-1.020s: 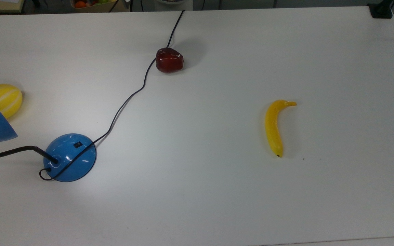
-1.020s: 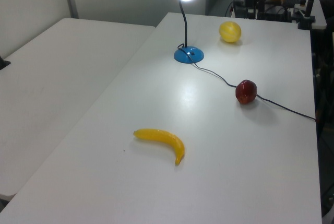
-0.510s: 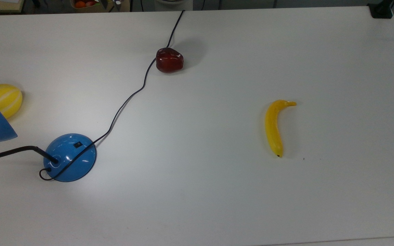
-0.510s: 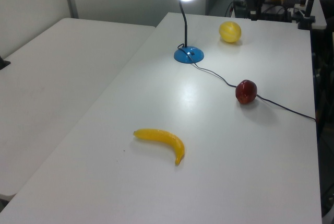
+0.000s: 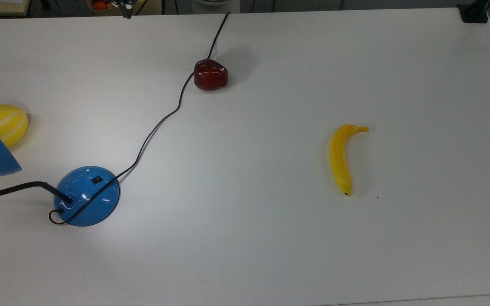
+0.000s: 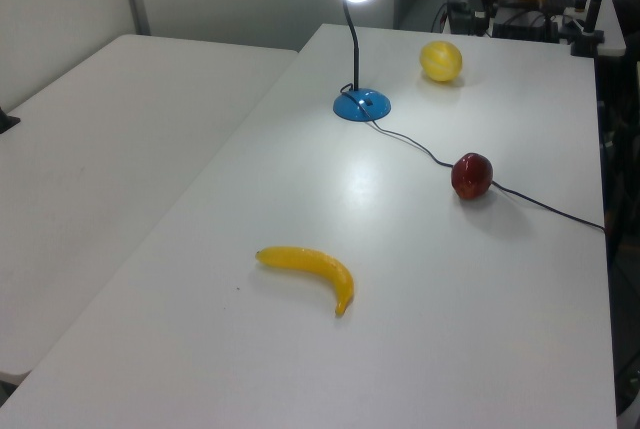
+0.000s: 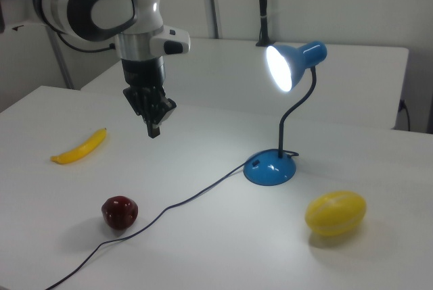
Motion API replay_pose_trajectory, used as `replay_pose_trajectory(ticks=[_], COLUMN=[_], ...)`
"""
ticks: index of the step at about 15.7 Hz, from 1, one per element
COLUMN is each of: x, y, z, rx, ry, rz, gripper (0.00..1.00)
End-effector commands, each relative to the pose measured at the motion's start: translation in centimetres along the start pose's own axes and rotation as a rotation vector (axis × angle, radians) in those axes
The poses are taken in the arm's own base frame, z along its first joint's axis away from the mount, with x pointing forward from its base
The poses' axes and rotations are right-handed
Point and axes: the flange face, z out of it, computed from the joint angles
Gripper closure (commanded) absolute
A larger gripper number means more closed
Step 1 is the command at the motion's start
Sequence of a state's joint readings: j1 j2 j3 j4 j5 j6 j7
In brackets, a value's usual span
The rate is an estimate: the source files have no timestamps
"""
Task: Turn off lamp
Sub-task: 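Move the gripper over the blue lamp base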
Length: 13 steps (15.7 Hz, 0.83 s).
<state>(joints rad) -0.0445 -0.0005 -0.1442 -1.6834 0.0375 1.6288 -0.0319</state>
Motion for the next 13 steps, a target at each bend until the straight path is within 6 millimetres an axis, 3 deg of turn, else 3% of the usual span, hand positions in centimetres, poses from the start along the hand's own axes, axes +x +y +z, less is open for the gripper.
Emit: replay_pose_trajectory(ticks=[1,3,7,13], x=[0.9,1.0,1.0,1.5], y=[0.4,0.8,-0.7,-0.4], z=[-0.5,-0.6,0.0,0.4], rx=[0.019,0.037,0.037,0.037], ry=[0.081,0.098,0.078,0.077], rz=[0.002,0.012,-0.015,0.027], gripper=[1.0,1.0,1.0,1.0])
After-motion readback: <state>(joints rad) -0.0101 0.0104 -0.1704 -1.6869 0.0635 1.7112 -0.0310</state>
